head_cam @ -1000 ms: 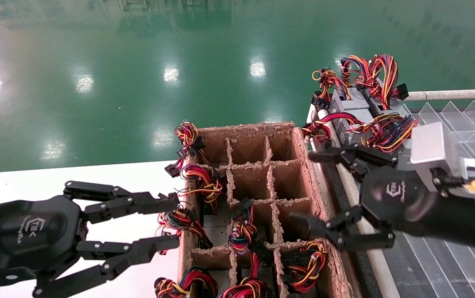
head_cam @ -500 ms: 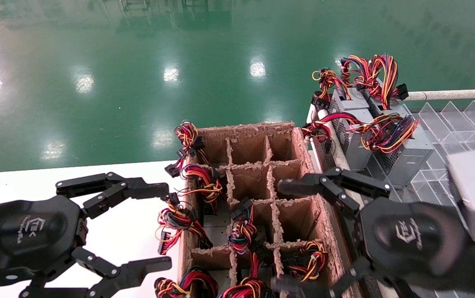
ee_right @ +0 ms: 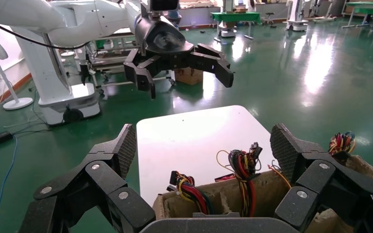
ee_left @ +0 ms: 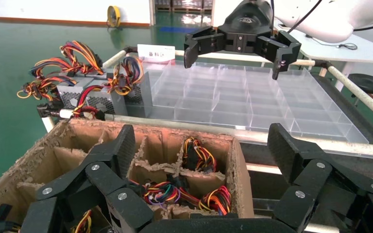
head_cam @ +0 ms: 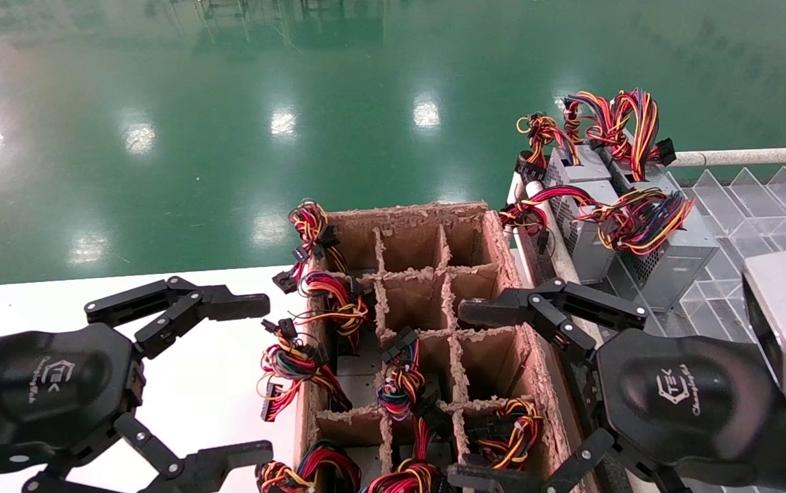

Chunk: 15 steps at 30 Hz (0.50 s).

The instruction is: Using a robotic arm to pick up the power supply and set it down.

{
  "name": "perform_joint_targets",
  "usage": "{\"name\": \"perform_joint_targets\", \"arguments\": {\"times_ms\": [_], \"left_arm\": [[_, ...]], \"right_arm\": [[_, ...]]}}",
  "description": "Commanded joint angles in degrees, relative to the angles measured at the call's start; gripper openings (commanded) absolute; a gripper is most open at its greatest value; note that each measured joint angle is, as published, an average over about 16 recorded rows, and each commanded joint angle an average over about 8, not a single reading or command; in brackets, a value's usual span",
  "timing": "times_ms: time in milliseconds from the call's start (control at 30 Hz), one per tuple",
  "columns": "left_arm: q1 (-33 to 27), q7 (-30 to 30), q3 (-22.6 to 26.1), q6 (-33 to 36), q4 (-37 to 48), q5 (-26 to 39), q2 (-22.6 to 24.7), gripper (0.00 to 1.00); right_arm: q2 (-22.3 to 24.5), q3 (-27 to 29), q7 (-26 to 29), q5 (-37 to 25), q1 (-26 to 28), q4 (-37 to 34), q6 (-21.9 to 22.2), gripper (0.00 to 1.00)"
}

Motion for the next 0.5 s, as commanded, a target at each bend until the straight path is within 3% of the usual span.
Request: {"name": "perform_joint_targets", "arguments": {"times_ms": [33, 500], "left_arm": [[0.0, 0.0, 0.0, 0.0, 0.0, 0.0, 0.0, 1.0], [0.0, 0.0, 0.0, 0.0, 0.0, 0.0, 0.0, 1.0]], "right_arm": [[0.0, 0.0, 0.0, -0.2, 0.0, 0.0, 0.1, 1.0], [0.1, 0.0, 0.1, -0.8, 0.2, 0.1, 0.6, 1.0]]}}
